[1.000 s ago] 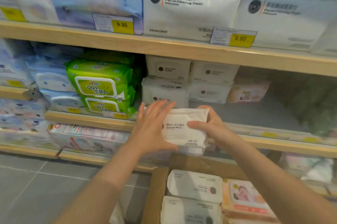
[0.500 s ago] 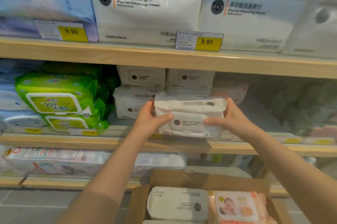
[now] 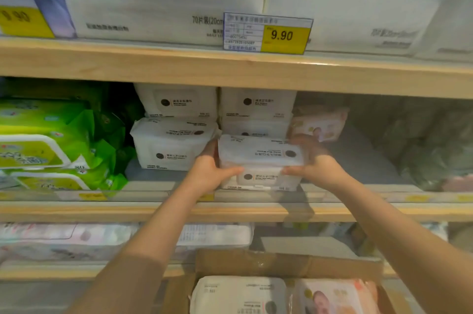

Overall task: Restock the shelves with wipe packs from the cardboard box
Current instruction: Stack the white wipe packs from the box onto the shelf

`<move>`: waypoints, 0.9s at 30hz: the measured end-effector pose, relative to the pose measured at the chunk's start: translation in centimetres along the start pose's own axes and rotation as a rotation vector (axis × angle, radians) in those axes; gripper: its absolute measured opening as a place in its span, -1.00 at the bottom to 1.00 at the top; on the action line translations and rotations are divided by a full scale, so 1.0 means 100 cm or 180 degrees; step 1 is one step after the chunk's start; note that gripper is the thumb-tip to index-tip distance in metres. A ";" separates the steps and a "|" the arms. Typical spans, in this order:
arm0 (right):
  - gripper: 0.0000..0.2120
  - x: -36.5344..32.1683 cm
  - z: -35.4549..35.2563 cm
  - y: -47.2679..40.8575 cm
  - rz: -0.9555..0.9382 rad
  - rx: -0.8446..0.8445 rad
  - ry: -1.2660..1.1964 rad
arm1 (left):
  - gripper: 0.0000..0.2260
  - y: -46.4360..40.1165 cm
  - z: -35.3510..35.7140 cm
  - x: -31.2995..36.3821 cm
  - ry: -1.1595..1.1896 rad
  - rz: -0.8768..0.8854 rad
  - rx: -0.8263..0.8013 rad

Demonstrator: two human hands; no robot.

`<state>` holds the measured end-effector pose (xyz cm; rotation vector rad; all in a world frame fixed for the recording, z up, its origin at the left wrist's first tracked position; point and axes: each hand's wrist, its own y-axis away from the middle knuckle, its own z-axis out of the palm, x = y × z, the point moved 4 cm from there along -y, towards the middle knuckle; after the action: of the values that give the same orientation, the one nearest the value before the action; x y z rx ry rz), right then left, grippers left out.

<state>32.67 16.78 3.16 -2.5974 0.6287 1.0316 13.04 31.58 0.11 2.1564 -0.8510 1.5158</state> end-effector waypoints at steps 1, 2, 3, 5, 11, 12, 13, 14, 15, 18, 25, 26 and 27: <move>-0.34 -0.005 0.000 -0.002 -0.0178 0.0053 0.0354 | -0.32 -0.001 -0.008 0.008 -0.0018 -0.0006 0.0074; -0.32 -0.012 0.003 -0.004 -0.0373 0.0094 0.0690 | -0.39 -0.002 -0.020 0.015 -0.0055 0.0045 0.0321; -0.31 -0.022 0.007 -0.004 -0.0504 0.0116 0.0988 | -0.49 -0.002 -0.035 0.022 -0.0237 0.0208 0.0693; -0.31 -0.042 0.021 0.001 -0.0562 0.0072 0.1576 | -0.55 -0.003 -0.059 0.032 -0.1176 0.0633 0.1275; -0.36 -0.050 0.059 0.007 -0.0312 -0.0048 0.2332 | -0.36 -0.025 -0.059 0.010 -0.3170 -0.0206 0.0342; -0.37 -0.048 0.061 0.005 -0.0331 0.0004 0.2404 | -0.40 -0.026 -0.054 0.006 -0.3326 -0.0203 0.0301; -0.37 -0.046 0.061 0.002 -0.0356 0.0043 0.2462 | -0.43 -0.027 -0.050 0.001 -0.3483 -0.0211 0.0328; -0.38 -0.044 0.063 -0.003 -0.0381 0.0051 0.2502 | -0.46 -0.027 -0.047 -0.002 -0.3608 -0.0216 0.0418; -0.38 -0.043 0.064 -0.008 -0.0397 0.0034 0.2534 | -0.47 -0.027 -0.045 -0.006 -0.3679 -0.0227 0.0512; -0.40 -0.038 0.068 -0.030 -0.0381 -0.0008 0.2664 | -0.48 -0.031 -0.042 -0.009 -0.3742 -0.0146 0.0702; -0.40 -0.030 0.074 -0.048 -0.0473 0.0088 0.2733 | -0.48 -0.035 -0.040 -0.014 -0.3885 -0.0148 0.0786; -0.40 -0.030 0.074 -0.047 -0.0470 0.0084 0.2734 | -0.48 -0.035 -0.040 -0.014 -0.3881 -0.0154 0.0798; -0.41 -0.030 0.074 -0.046 -0.0463 0.0076 0.2746 | -0.48 -0.035 -0.040 -0.014 -0.3883 -0.0169 0.0780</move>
<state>28.72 24.65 0.43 -2.9375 0.5883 -0.1936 12.17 36.99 0.31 3.2089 -0.9051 0.0998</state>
